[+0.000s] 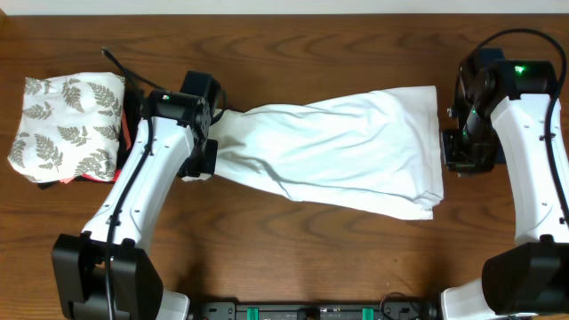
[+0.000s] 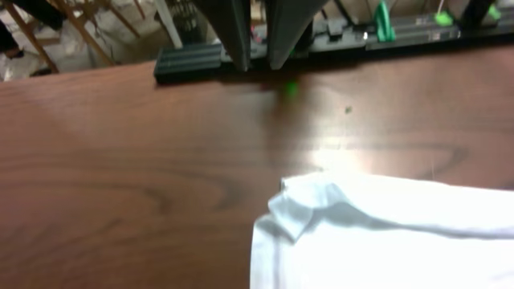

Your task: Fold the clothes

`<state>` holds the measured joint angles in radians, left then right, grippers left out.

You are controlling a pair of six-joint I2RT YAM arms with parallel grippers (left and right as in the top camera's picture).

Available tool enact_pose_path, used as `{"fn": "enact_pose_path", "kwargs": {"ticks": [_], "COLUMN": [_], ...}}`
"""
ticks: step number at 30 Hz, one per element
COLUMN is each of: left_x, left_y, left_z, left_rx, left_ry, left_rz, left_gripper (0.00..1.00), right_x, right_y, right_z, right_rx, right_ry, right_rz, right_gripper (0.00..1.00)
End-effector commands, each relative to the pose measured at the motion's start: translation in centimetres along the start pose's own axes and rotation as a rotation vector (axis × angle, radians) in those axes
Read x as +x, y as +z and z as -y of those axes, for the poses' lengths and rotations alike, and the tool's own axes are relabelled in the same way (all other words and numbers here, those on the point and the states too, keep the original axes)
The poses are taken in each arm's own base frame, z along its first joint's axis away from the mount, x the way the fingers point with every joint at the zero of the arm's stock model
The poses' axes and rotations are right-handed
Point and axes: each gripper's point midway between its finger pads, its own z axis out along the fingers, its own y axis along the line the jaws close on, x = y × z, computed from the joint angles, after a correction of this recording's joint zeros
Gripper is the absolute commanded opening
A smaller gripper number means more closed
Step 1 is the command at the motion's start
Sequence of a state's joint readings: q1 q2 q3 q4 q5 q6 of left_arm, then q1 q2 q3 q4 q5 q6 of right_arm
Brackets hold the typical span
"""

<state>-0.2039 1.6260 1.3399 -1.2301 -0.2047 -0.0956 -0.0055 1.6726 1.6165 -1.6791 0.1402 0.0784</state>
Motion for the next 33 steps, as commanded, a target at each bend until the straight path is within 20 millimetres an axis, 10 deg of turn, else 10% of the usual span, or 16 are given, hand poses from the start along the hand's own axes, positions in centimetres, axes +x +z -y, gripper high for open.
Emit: {"fn": "enact_pose_path", "kwargs": {"ticks": [1, 13, 21, 33], "left_x": [0.7, -0.7, -7.2, -7.6], "left_y": [-0.4, -0.6, -1.6, 2.0], "left_z": [0.7, 2.3, 3.6, 5.5], "left_rx": [0.053, 0.148, 0.211, 0.236], "left_ry": [-0.075, -0.088, -0.128, -0.106], "left_rz": [-0.029, 0.021, 0.276, 0.185], "left_gripper": [0.32, 0.47, 0.11, 0.06], "right_x": [0.6, 0.3, -2.4, -2.7], "right_y": [-0.3, 0.0, 4.5, 12.8], "right_z": [-0.4, -2.4, -5.6, -8.4], "right_rx": [-0.04, -0.15, -0.26, -0.267], "right_ry": [0.019, 0.017, 0.001, -0.042], "right_rz": [-0.01, -0.007, 0.055, 0.096], "right_gripper": [0.05, 0.01, 0.01, 0.01]}}
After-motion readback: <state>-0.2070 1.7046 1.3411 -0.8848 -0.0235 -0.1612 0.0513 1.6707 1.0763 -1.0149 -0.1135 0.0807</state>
